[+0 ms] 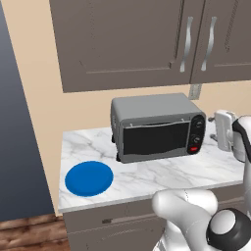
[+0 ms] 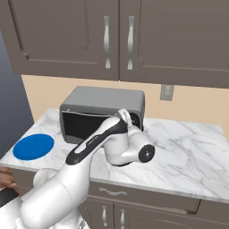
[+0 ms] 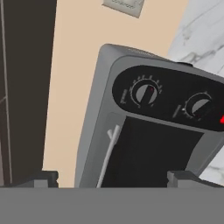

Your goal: Pull the toaster oven rack outwards. Pick up the baguette from the plate and place it on the toaster oven rack. Close the toaster oven door fully and set the temperature to the lowest setting.

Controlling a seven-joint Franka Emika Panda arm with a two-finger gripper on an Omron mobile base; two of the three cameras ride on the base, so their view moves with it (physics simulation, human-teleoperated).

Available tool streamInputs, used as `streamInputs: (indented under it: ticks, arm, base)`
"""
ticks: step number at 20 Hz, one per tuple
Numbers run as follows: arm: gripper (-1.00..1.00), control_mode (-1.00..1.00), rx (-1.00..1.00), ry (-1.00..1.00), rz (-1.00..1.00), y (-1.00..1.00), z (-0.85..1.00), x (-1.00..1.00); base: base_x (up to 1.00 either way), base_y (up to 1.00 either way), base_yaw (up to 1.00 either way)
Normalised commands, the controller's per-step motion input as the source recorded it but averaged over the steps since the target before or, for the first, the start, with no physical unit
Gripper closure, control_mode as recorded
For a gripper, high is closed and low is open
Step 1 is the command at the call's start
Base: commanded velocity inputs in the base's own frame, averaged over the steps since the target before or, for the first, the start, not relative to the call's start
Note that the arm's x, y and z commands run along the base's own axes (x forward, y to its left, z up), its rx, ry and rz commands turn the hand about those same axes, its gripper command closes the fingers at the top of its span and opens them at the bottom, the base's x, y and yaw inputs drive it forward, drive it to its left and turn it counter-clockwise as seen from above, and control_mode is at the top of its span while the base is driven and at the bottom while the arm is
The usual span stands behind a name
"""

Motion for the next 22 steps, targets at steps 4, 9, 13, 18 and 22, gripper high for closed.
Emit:
streamInputs:
  ticks: [4, 9, 13, 18, 22]
  arm:
    - [-1.00, -1.00, 0.00, 0.00, 0.02, 0.00, -0.02, 0.14]
    - [-1.00, -1.00, 0.00, 0.00, 0.02, 0.00, -0.10, 0.19]
    - [-1.00, -1.00, 0.00, 0.00, 0.02, 0.00, -0.11, 0.12]
    - [-1.00, -1.00, 0.02, 0.00, 0.01, 0.00, -0.02, 0.11]
    - [-1.00, -1.00, 0.02, 0.00, 0.01, 0.00, -0.01, 0.09]
  base:
    - [0.00, 0.00, 0.00]
    - [0.00, 0.00, 0.00]
    - [0.00, 0.00, 0.00]
    - [0.00, 0.00, 0.00]
    - [0.00, 0.00, 0.00]
